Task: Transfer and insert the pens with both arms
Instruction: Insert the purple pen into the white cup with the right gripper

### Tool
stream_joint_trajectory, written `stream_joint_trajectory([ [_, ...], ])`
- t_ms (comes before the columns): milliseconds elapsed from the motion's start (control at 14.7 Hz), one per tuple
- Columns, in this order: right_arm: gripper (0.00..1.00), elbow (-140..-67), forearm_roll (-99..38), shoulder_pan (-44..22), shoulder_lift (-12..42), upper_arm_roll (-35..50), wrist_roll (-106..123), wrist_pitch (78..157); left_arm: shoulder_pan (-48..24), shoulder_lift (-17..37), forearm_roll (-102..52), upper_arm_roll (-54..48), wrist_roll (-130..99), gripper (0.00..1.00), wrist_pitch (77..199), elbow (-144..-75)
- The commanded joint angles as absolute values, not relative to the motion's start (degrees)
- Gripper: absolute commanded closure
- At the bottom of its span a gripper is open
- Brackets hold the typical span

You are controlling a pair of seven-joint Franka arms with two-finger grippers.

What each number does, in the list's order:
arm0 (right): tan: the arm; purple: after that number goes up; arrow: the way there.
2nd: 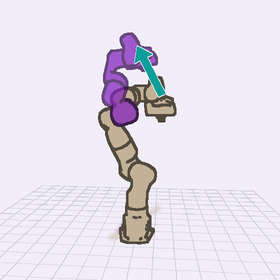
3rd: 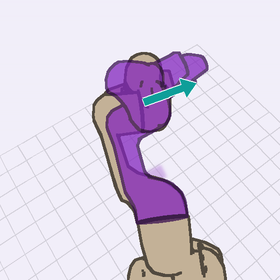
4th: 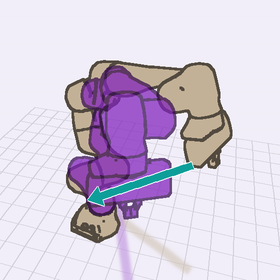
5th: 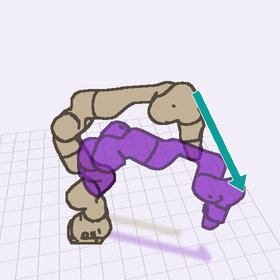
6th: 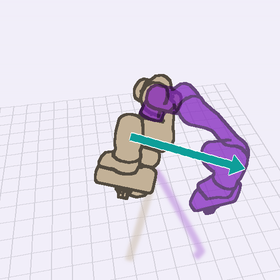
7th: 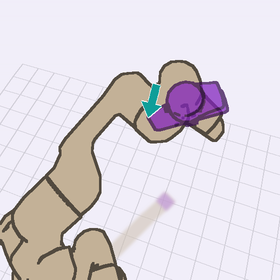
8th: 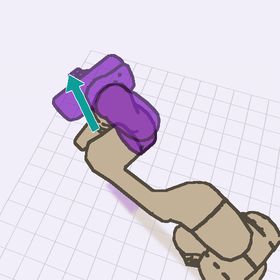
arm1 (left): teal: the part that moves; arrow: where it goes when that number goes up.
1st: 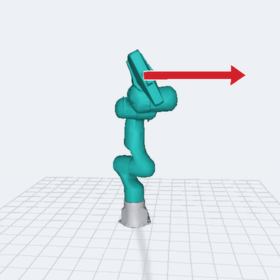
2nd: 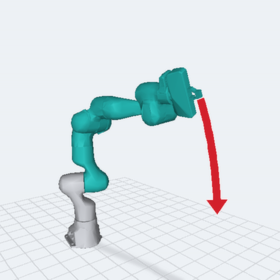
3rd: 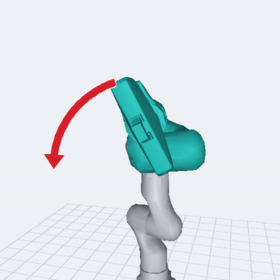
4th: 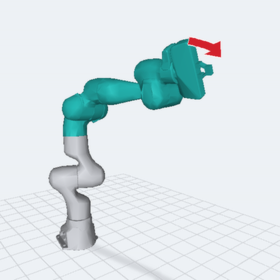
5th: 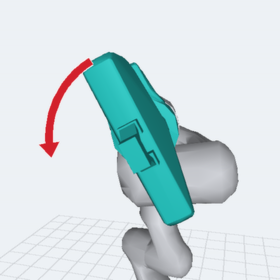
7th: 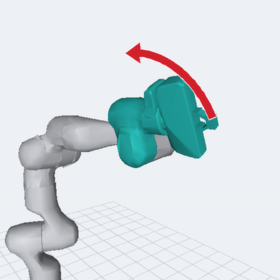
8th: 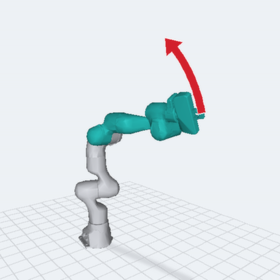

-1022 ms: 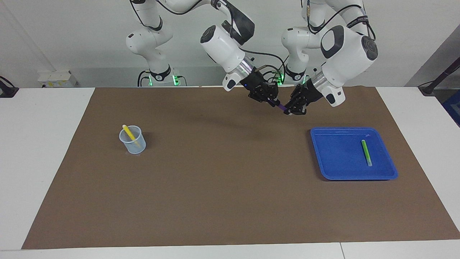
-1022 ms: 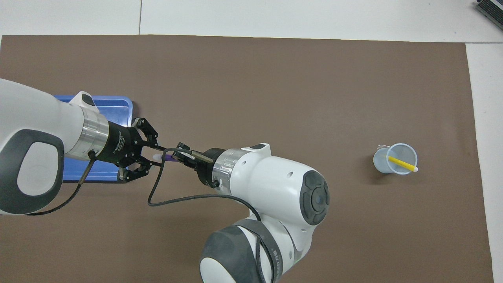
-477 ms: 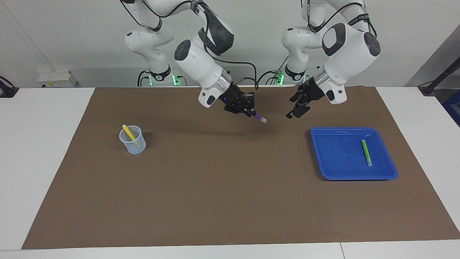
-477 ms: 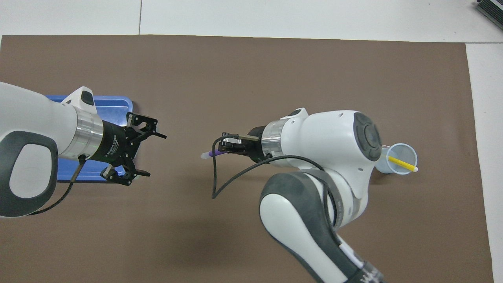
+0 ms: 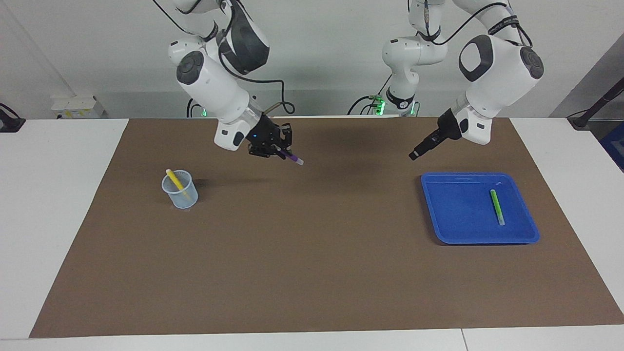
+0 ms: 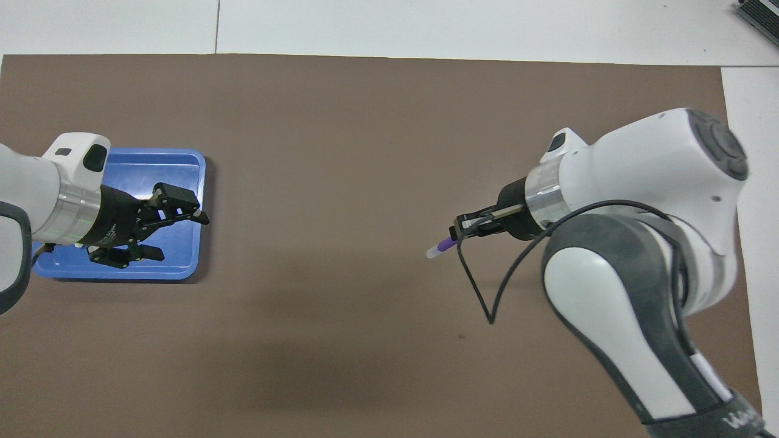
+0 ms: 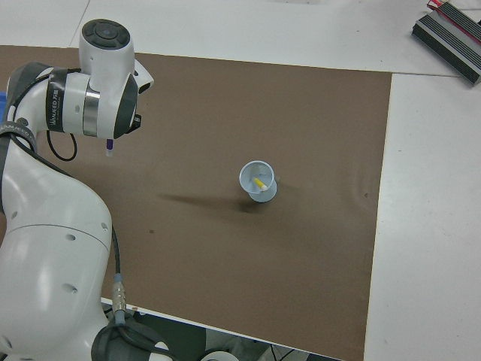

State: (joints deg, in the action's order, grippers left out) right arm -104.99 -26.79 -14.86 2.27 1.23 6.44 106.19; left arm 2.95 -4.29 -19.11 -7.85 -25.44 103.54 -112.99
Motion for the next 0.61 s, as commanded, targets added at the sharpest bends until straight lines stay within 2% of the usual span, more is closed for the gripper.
stream_joint_trajectory([
  [0,1.00,-105.4,-19.0,-9.7,0.6,1.8,16.9,100.1,5.8,-6.2,-13.7,-8.0,-11.7,0.00,103.3,-114.6],
  [273,1.00,-103.1,-1.8,-5.7,0.1,1.8,34.1,96.1,10.6,-5.8,-7.5,-8.1,5.1,0.00,105.6,-114.7],
  [341,1.00,-103.3,1.3,-5.8,0.1,1.8,37.9,97.1,11.8,-5.5,-5.9,-8.1,8.2,0.00,106.8,-114.7],
  [545,1.00,-106.6,5.1,-5.8,-0.3,1.8,42.7,106.3,14.7,-4.1,-2.7,-8.1,16.3,0.00,112.4,-116.3],
])
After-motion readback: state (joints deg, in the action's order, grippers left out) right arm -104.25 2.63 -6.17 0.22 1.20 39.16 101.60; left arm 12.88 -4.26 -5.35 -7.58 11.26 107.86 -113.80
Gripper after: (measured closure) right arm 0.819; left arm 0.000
